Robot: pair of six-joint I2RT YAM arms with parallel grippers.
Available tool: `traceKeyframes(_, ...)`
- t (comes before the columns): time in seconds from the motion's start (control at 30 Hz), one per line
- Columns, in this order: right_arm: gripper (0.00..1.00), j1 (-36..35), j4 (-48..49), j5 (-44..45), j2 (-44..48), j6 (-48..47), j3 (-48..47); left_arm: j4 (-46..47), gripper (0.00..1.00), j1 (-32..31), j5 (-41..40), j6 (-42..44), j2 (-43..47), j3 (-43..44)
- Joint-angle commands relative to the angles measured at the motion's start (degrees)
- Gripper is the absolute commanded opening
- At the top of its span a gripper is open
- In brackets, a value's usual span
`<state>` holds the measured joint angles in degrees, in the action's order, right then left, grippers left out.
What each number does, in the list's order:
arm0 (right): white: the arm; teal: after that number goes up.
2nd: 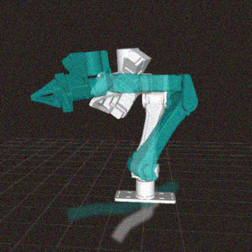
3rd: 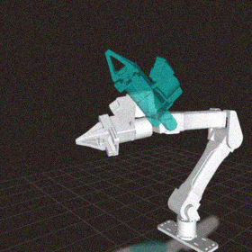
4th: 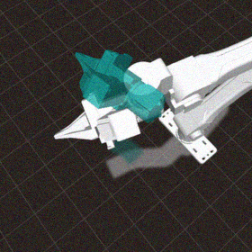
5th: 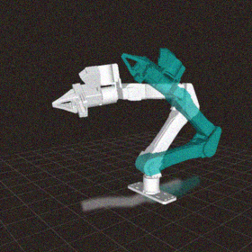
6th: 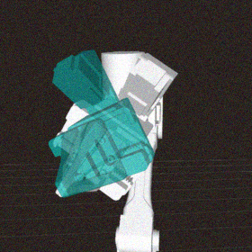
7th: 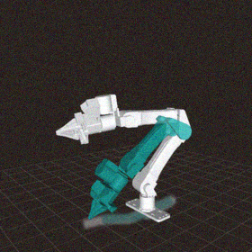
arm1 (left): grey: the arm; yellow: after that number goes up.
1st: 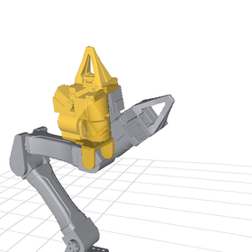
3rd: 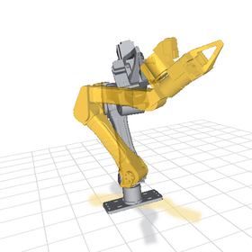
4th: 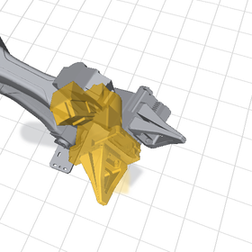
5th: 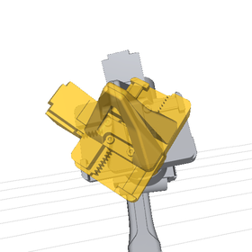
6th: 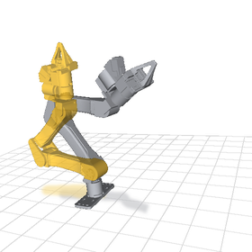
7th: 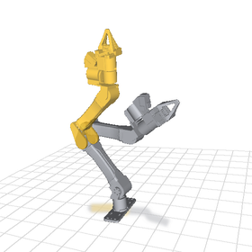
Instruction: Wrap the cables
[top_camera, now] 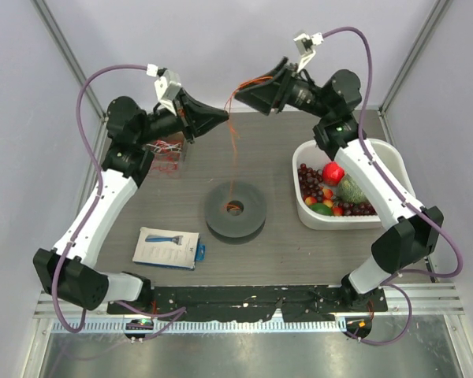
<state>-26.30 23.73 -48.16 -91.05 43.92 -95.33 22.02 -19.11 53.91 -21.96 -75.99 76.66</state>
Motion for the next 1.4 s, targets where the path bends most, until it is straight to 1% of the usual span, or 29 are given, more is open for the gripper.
traceKeyframes(0.0,0.76,9.1,-3.6,0.1,2.8,-0.7,6.9,-28.2,0.00,-0.1,-9.1,15.8,0.3,10.6)
traceKeyframes(0.03,0.76,9.6,-7.4,-0.6,3.5,-3.6,9.6,-34.4,0.00,-0.1,-10.4,21.2,-0.5,13.1)
traceKeyframes(0.07,0.77,10.5,-10.6,-0.3,5.2,-10.1,10.9,-40.0,0.00,-0.3,-12.1,26.1,-1.7,16.1)
traceKeyframes(0.1,0.77,10.7,-14.8,1.2,5.8,-13.0,13.6,-43.3,0.00,-0.3,-14.5,30.1,-2.5,19.5)
traceKeyframes(0.13,0.78,11.4,-16.5,1.9,7.4,-17.8,14.8,-46.1,0.00,-0.3,-16.5,31.3,-3.1,21.5)
traceKeyframes(0.17,0.79,11.7,-17.1,3.0,8.1,-19.0,17.7,-49.1,0.00,-0.4,-17.3,33.2,-4.3,24.6)
traceKeyframes(0.23,0.79,12.5,-18.3,6.2,9.8,-22.1,19.6,-60.3,0.00,-0.8,-18.5,37.7,-8.1,33.3)
traceKeyframes(0.27,0.79,12.6,-18.8,7.3,10.0,-24.1,19.7,-64.5,0.00,-1.2,-20.0,38.7,-10.3,37.8)
traceKeyframes(0.33,0.80,13.1,-19.1,9.7,10.0,-24.1,19.4,-71.2,0.00,-1.2,-21.7,37.8,-13.7,44.6)
traceKeyframes(0.37,0.80,13.1,-19.2,9.9,9.9,-23.9,18.9,-74.1,0.00,-1.3,-21.6,35.8,-15.3,47.1)
traceKeyframes(0.4,0.80,13.0,-19.1,9.7,10.0,-23.2,18.6,-76.5,0.00,-1.2,-19.7,33.8,-16.4,49.3)
traceKeyframes(0.43,0.78,12.9,-18.0,7.9,10.0,-21.6,18.5,-77.5,0.00,-1.3,-18.1,31.1,-17.1,50.2)
traceKeyframes(0.5,0.77,12.7,-13.7,5.1,10.6,-17.5,19.3,-75.0,0.00,-1.2,-15.9,23.5,-16.5,48.2)
traceKeyframes(0.53,0.77,12.5,-12.0,4.2,10.7,-16.4,19.7,-71.7,0.00,-1.3,-15.5,19.2,-15.8,46.7)
traceKeyframes(0.6,0.77,10.8,-11.9,2.5,11.2,-16.0,20.0,-66.1,0.00,-1.2,-14.5,13.2,-14.2,43.4)
traceKeyframes(0.67,0.77,7.5,-14.6,3.1,12.1,-19.2,20.3,-59.4,0.00,-1.1,-14.0,6.7,-12.3,40.5)
traceKeyframes(0.77,0.77,1.2,-18.2,5.8,13.4,-28.7,20.4,-53.1,0.00,-1.2,-12.8,-0.3,-11.0,38.0)
traceKeyframes(0.9,0.77,-5.0,-20.3,10.7,13.0,-37.1,19.7,-51.6,0.00,-1.2,-12.0,-4.9,-11.0,38.3)
traceKeyframes(0.97,0.74,-7.4,-22.1,14.6,12.0,-41.6,18.1,-51.6,0.00,-1.3,-11.4,-5.7,-10.9,38.2)
traceKeyframes(1.03,0.63,-8.4,-22.4,18.6,11.3,-43.6,17.2,-51.6,0.00,-1.2,-11.5,-6.1,-10.4,38.0)
traceKeyframes(1.07,0.47,-8.4,-22.2,22.0,10.7,-43.7,17.0,-51.5,0.00,-1.2,-11.4,-6.0,-10.3,38.3)
traceKeyframes(1.1,0.36,-8.3,-22.2,24.0,10.5,-45.0,17.0,-51.4,0.00,-1.3,-11.6,-6.0,-10.0,38.6)
traceKeyframes(1.13,0.19,-7.9,-22.2,26.7,10.7,-45.6,17.4,-51.4,0.00,-1.2,-12.1,-5.8,-9.7,39.2)
traceKeyframes(1.2,0.02,-6.8,-22.3,27.2,11.6,-46.3,19.0,-51.1,0.00,-1.2,-13.9,-4.5,-9.1,40.5)
traceKeyframes(1.27,0.01,-5.8,-22.3,28.8,13.0,-46.1,21.7,-50.9,0.00,-1.1,-17.2,-2.1,-8.6,42.8)
traceKeyframes(1.37,0.01,-3.2,-23.4,31.5,13.2,-44.0,24.8,-49.0,0.00,-0.9,-25.1,1.5,-8.1,46.6)
